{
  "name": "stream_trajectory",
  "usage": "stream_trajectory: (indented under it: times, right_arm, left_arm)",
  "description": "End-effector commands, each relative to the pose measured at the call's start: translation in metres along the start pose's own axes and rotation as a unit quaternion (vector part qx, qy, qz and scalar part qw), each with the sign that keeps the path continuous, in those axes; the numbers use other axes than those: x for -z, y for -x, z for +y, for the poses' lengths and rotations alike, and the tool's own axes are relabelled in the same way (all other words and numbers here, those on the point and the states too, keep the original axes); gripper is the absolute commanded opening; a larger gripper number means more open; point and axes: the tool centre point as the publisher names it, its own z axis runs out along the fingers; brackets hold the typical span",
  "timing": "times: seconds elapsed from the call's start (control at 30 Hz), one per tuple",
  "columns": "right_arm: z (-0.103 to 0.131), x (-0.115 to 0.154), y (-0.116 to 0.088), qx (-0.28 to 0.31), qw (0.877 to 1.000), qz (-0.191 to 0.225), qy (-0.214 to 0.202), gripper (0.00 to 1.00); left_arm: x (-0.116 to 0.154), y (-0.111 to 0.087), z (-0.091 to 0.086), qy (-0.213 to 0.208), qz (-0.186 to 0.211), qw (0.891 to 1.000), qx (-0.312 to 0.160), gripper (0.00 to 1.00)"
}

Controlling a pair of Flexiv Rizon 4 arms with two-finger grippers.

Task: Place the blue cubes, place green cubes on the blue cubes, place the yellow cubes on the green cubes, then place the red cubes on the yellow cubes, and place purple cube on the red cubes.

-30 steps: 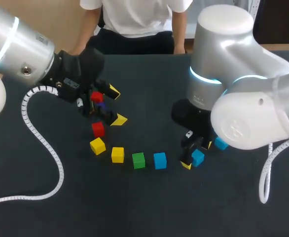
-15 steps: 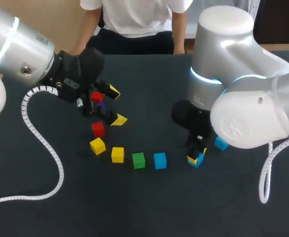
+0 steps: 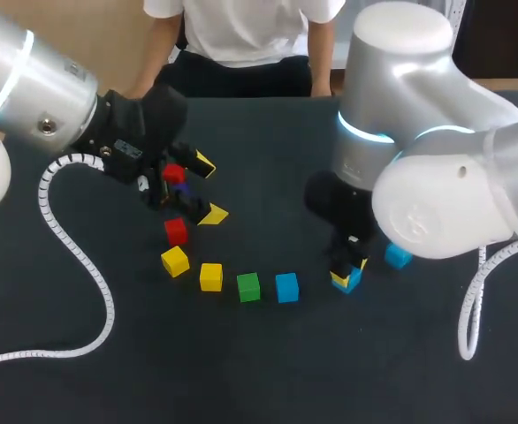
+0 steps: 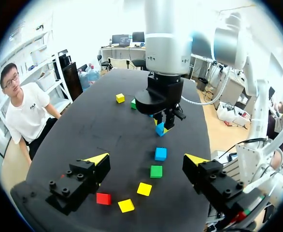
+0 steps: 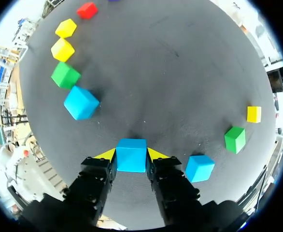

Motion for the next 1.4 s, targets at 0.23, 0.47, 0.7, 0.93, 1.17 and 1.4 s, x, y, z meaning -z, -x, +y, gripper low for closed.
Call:
stream_trajectory:
  times: [0.23,0.47,0.7,0.93,1.17,1.4]
  right_arm:
    - [0.005,0.023,0.011,-0.013,1.000,-0.020,0.004,0.00]
    - [-0.015,0.034,0.012,0.014,1.000,-0.017,-0.012,0.00]
    - [-0.029,0.044,0.015,0.104,0.993,-0.047,-0.020,0.00]
    - [-0.035,0.049,0.020,0.182,0.982,-0.048,-0.031,0.00]
    - [-0.034,0.061,0.016,0.252,0.967,-0.037,-0.031,0.00]
    - [-0.031,0.073,0.012,0.300,0.953,-0.026,-0.037,0.00]
  left_arm:
    - [0.000,0.001,0.001,-0.001,0.003,1.000,0.000,1.00]
    - [0.000,0.001,0.001,-0.001,0.003,1.000,0.000,1.00]
    - [0.000,0.001,0.001,-0.001,0.003,1.000,0.000,1.00]
    - [0.000,0.001,0.001,-0.001,0.003,1.000,0.000,1.00]
    - [0.000,0.001,0.001,-0.001,0.003,1.000,0.000,1.00]
    - [0.000,0.001,0.001,-0.001,0.003,1.000,0.000,1.00]
